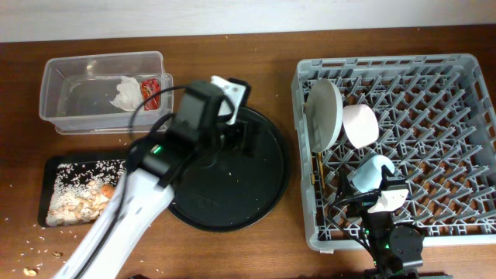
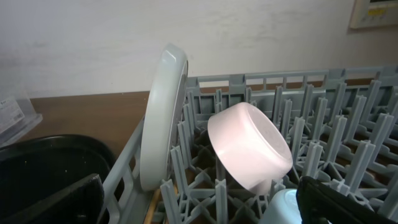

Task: Sort waste into correct bins and load items into the dishwasher rack

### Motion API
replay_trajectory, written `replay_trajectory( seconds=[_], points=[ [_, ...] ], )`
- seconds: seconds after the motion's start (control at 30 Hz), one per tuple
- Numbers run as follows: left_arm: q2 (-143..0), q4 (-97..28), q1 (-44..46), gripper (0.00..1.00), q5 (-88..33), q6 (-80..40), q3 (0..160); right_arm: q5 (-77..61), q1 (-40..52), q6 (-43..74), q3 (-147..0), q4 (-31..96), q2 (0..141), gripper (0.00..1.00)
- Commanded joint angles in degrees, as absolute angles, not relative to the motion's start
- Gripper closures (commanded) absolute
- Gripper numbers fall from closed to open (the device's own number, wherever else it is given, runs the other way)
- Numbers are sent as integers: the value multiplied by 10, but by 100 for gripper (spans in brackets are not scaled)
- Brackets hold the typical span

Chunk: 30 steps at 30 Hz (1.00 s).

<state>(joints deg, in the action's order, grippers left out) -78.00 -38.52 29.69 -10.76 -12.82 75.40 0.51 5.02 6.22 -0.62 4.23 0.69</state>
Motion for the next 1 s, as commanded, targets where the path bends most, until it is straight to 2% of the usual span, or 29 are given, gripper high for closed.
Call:
replay_trajectory(
  seconds=[0.0, 0.23, 0.33, 0.43, 0.7, 0.97],
  points=[
    [-669, -433, 295, 1, -9, -104, 754, 6, 48, 64, -3, 46, 4, 2],
    [-531, -554, 295, 1, 196, -103, 754, 6, 48, 64, -3, 46, 4, 2],
    [-504, -561, 296, 1, 197, -32, 752, 6, 48, 64, -3, 46, 4, 2],
    [-483, -550, 279, 1, 199, -14, 725, 6, 48, 64, -3, 46, 4, 2],
    [-262, -244, 206, 1, 175, -12, 378, 6, 48, 64, -3, 46, 4, 2],
    [-94, -95, 183, 1, 178, -12, 131, 6, 48, 64, -3, 46, 4, 2]
  ],
)
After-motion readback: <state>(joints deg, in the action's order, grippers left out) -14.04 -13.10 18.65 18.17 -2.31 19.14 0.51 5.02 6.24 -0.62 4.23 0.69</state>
